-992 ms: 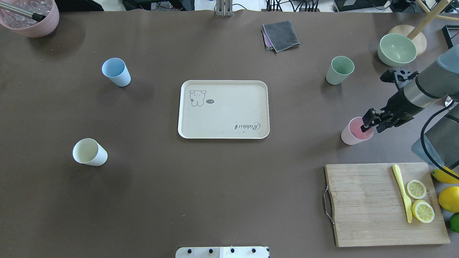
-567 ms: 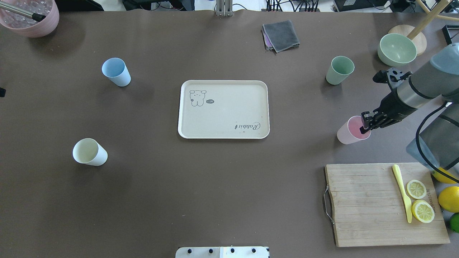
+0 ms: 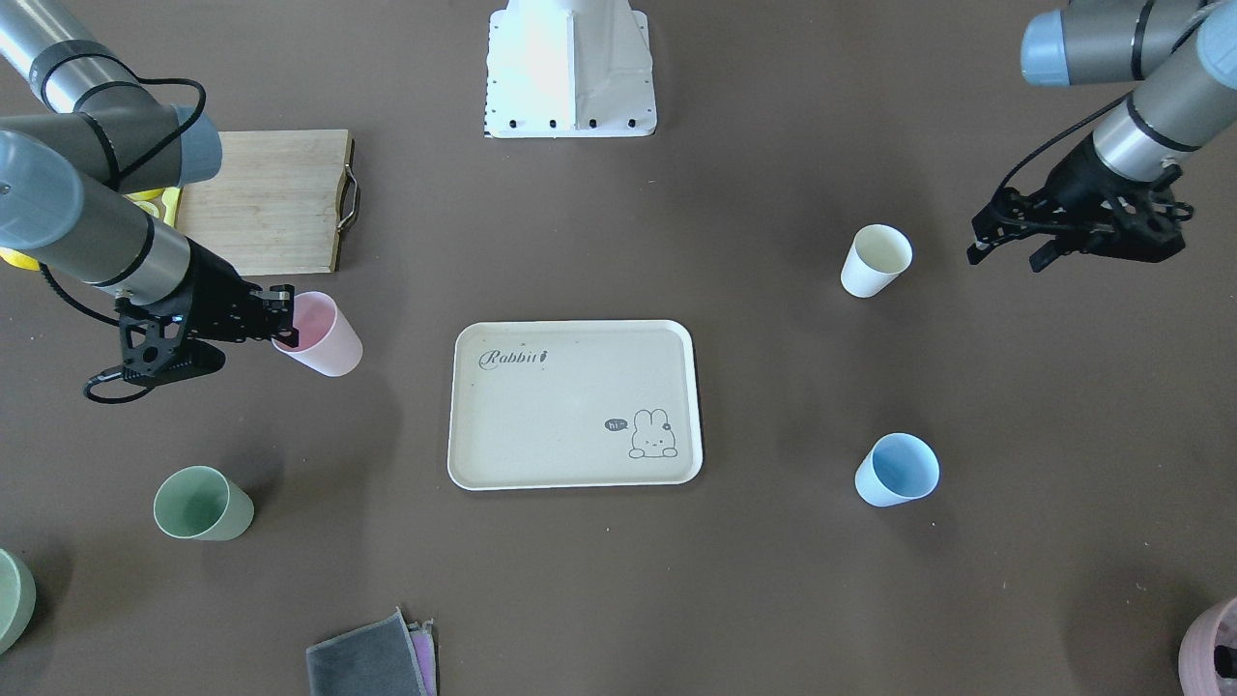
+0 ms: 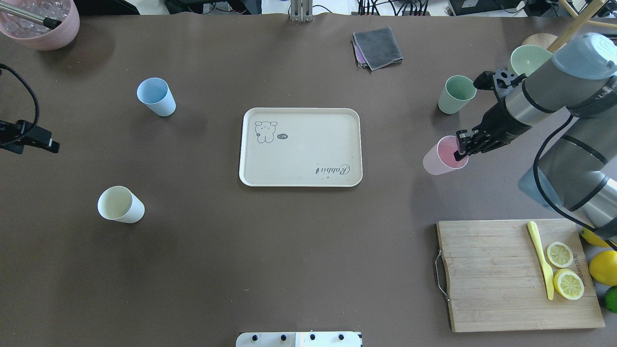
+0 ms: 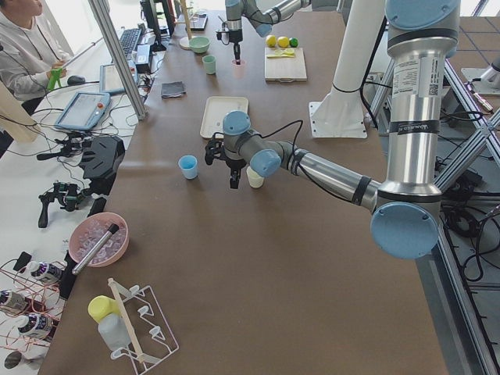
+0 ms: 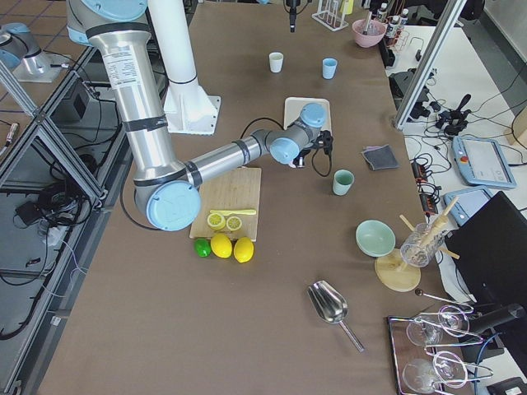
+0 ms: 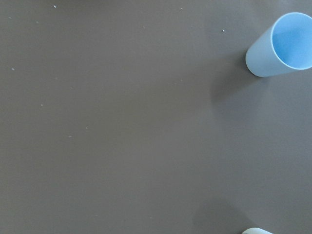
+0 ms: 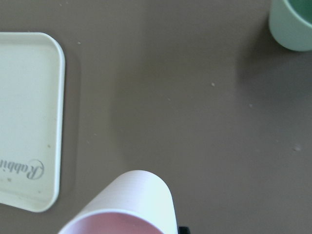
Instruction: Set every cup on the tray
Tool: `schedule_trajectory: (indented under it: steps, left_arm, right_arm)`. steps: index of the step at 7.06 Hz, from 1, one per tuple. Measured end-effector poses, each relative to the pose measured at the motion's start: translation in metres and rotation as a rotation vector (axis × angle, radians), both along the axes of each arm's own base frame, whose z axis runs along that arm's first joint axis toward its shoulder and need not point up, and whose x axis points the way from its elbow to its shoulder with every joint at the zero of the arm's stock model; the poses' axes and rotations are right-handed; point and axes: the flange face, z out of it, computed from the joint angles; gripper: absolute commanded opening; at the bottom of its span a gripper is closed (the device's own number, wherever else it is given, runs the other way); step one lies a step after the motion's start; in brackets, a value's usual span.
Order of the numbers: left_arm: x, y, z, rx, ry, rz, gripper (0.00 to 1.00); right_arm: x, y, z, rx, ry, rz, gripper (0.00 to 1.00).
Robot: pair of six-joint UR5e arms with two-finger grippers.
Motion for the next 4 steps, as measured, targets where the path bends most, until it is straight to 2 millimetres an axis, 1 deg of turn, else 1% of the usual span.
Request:
schedule_trajectory:
  steps: [1,2,3,4]
  left_arm:
    - [0.027,0.013,-0.003,0.022,-0.020,0.034,0.84]
    - [0.049,0.024,-0.002,0.040,-0.039,0.065,0.79]
    - [0.066,0.033,-0.001,0.054,-0.054,0.089,0.75]
    - [0.078,0.038,0.000,0.062,-0.064,0.107,0.64]
  right_arm:
    - [-0.035,-0.010,-0.028,-0.002,0.006,0.030,0.00]
    - [-0.065,-0.014,-0.048,-0.001,0.012,0.047,0.00]
    - [-0.084,-0.013,-0.060,-0.005,0.013,0.053,0.00]
    - [-0.095,-0.010,-0.067,-0.011,0.010,0.054,0.00]
